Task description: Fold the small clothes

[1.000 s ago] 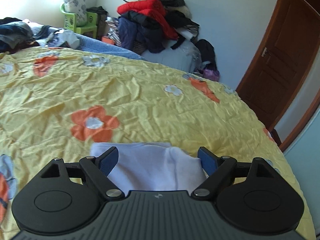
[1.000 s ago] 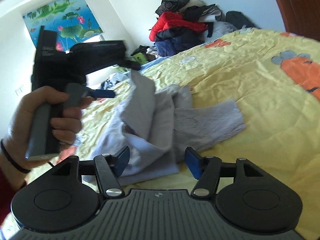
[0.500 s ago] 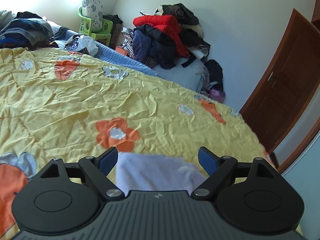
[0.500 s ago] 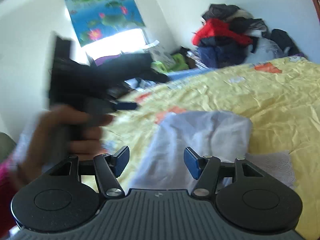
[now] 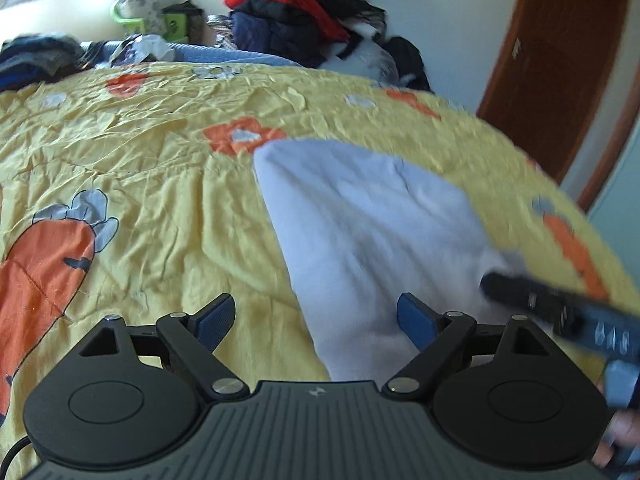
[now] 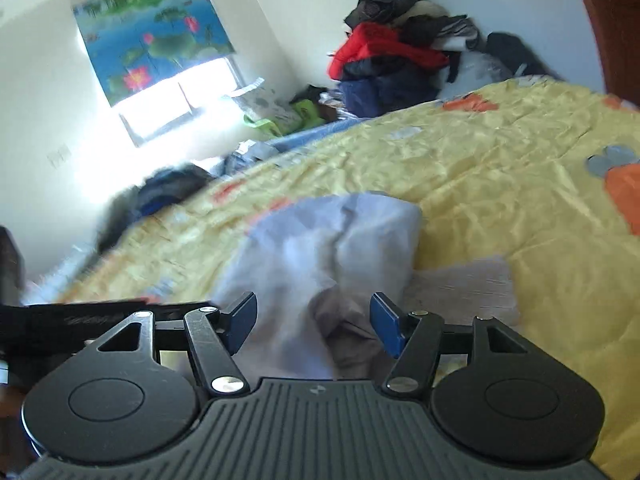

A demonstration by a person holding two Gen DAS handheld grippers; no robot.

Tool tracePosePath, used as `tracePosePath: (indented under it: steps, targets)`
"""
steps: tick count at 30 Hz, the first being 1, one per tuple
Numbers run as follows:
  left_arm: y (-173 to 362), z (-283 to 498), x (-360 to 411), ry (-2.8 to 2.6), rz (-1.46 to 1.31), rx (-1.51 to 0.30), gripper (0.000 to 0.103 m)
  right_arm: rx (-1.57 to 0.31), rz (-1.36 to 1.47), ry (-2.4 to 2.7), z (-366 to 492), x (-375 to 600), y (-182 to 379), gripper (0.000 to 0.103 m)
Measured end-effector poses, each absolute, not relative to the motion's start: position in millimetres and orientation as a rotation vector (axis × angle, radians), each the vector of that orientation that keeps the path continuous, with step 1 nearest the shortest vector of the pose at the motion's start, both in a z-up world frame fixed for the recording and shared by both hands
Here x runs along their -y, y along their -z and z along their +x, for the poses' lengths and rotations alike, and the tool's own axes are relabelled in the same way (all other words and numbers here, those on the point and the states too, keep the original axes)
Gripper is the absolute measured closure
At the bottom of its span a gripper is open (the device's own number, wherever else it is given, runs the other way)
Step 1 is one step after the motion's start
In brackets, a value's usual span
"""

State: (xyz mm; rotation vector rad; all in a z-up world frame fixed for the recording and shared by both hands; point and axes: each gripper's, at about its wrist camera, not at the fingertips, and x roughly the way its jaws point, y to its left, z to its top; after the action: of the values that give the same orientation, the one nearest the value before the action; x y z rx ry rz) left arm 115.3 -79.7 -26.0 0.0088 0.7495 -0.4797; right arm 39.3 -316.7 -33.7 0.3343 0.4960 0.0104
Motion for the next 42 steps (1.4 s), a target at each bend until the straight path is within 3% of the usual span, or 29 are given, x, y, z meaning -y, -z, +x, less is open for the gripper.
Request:
tracePosePath:
  steps: [6,12,15,21,25,29,30,31,32,34,39,42]
  targets:
    - [19.4,125.4,61.9,0.528,-0.145,-0.774,0.014,-0.431,0.64,-0.052,5.5,357.9,36.8,0.026]
    - [37.4,143.7,45.8,0.633,-0.396,-0.907,0.014,-0.548,0.684,-0.161,0.9,356.7,48.9,0.025]
    - [41.8,144.8,41.9,0.655,-0.458,-0.905,0.008,-0.595,0.696,-0.199,6.6,351.3,57.4,0.022]
    - [46.6,156.3,46.1,0.707,-0.513,-0.895,0.005,-0.525,0.704,-0.237,38.7,350.7,59.9,0.018]
    - [53.3,166.4,47.2,0.706,-0.593,-0.85,0.005,-0.508,0.669,-0.231,71.0,342.0,58.2,0.009]
    - [53.1,168.3,50.5,0.678,-0.572,-0.808,0.007,-0.506,0.635,-0.204,86.3,335.7,58.4,0.021]
    - [52.3,168.3,52.3,0.671,-0.55,-0.805,0.015,-0.515,0.639,-0.185,86.2,336.5,58.9,0.033]
    - [51.8,168.3,53.9,0.665,-0.527,-0.806,0.032,-0.524,0.643,-0.159,86.1,338.0,59.9,0.052]
    - [52.0,168.3,55.5,0.652,-0.498,-0.811,0.042,-0.53,0.663,-0.146,85.4,342.6,63.2,0.06]
    - [53.9,169.2,54.8,0.637,-0.474,-0.812,0.062,-0.521,0.732,-0.162,80.7,351.7,69.4,0.066]
    - [55.1,171.4,48.1,0.636,-0.493,-0.812,0.079,-0.529,0.773,-0.145,79.5,346.9,69.8,0.067]
    - [42.7,171.4,44.6,0.635,-0.476,-0.793,0.082,-0.512,0.907,-0.165,76.7,350.0,74.5,0.068]
